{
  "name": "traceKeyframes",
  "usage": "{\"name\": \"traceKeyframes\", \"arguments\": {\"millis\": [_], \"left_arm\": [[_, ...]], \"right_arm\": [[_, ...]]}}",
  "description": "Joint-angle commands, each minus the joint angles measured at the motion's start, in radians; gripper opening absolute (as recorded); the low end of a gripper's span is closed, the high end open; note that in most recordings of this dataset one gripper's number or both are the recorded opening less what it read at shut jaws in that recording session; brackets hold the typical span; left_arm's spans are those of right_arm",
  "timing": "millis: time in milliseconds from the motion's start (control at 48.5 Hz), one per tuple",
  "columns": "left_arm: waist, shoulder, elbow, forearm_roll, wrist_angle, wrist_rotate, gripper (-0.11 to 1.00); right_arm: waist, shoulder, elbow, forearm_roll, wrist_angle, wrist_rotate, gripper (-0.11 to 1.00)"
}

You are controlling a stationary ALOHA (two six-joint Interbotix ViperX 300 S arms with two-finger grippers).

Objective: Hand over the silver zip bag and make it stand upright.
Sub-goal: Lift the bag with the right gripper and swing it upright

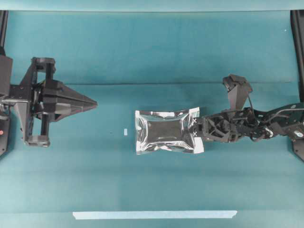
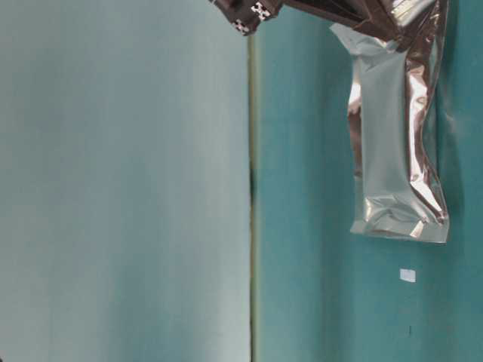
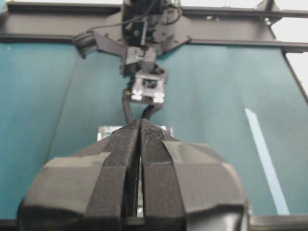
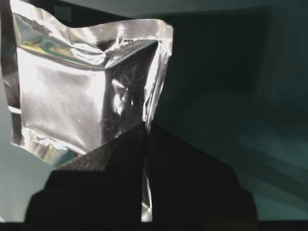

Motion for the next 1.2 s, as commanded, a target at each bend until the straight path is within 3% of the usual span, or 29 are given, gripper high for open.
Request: {"name": "traceKeyframes", "arguments": {"millis": [0, 144, 330, 475, 578, 722, 846, 949, 1176], "left_arm": [[-0.003, -0.011, -0.009, 0.002, -0.005, -0.002, -0.01], [-0.014, -0.014, -0.008, 0.002, 0.0, -0.031, -0.01], [0.012, -0.009, -0.009, 0.002, 0.021, -0.083, -0.01], [0.014, -0.009, -0.009, 0.002, 0.031, -0.097, -0.01], [0.018, -0.008, -0.011, 0.002, 0.043, -0.094, -0.01], [0.02, -0.008, -0.012, 0.002, 0.051, -0.104, -0.01], [0.034, -0.011, -0.014, 0.002, 0.051, -0.166, -0.01], [0.048, -0.008, -0.017, 0.003, 0.054, -0.206, -0.01], [0.049, 0.003, -0.021, 0.003, 0.08, -0.178, -0.01]], "right_arm": [[-0.009, -0.026, -0.012, 0.0, -0.009, -0.005, 0.01], [-0.023, -0.061, -0.043, -0.046, 0.067, -0.089, 0.01], [-0.1, -0.112, -0.175, -0.095, 0.351, -0.305, 0.01], [-0.153, -0.123, -0.281, -0.137, 0.54, -0.417, 0.01], [-0.178, -0.118, -0.36, -0.213, 0.676, -0.433, 0.01], [-0.196, -0.118, -0.477, -0.36, 0.868, -0.434, 0.01], [-0.193, -0.114, -0.571, -0.468, 1.017, -0.436, 0.01], [-0.187, -0.101, -0.649, -0.541, 1.131, -0.44, 0.01], [-0.143, -0.041, -0.787, -0.649, 1.287, -0.463, 0.01]]}}
